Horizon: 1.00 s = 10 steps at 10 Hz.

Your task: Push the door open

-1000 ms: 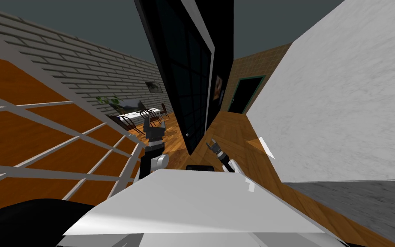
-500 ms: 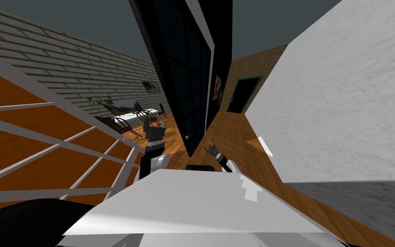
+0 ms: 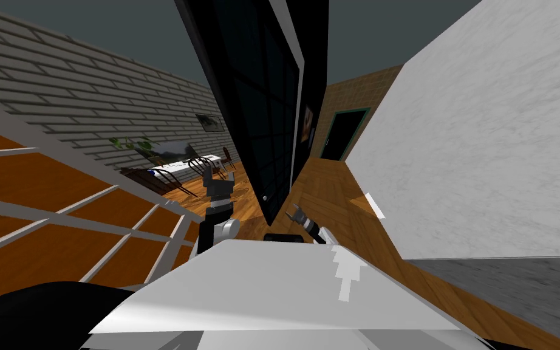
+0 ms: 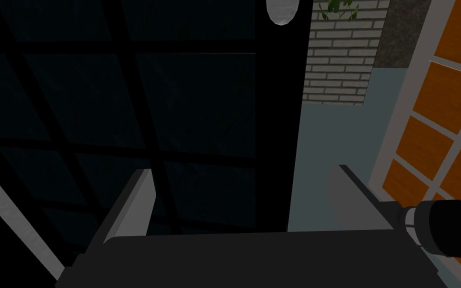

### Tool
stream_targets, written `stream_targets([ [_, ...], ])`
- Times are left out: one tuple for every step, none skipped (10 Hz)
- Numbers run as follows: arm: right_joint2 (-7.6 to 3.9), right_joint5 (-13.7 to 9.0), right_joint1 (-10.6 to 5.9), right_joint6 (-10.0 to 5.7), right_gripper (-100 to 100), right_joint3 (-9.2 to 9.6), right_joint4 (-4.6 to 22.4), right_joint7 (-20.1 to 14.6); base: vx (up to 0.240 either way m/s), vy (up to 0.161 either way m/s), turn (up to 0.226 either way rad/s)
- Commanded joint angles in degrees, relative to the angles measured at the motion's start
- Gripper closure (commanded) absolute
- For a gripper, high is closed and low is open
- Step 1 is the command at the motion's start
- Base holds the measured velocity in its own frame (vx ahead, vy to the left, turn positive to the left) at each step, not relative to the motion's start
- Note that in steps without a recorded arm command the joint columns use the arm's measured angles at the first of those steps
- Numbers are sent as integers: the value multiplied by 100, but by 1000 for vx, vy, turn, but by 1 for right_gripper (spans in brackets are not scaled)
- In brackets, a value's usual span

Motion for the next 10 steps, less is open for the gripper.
stream_targets([
  [30,193,17,-89,-100,28,44,55,87,50,-43],
  [50,290,-13,-155,-100,30,144,114,80,54,-33],
  [70,387,-44,-221,-100,32,243,172,86,51,-39],
  [90,484,-75,-287,-100,34,342,231,89,39,-50],
  [110,582,-105,-353,-100,37,441,290,83,26,-45],
  [130,663,-131,-408,-100,38,525,339,84,25,-32],
  [170,818,-179,-513,-100,42,683,433,102,47,-60],
  [190,895,-204,-566,-100,43,762,479,121,64,-41],
  [229,1035,-248,-661,-100,46,905,564,126,77,-43],
  [246,1089,-265,-697,-100,47,960,596,95,56,-40],
])
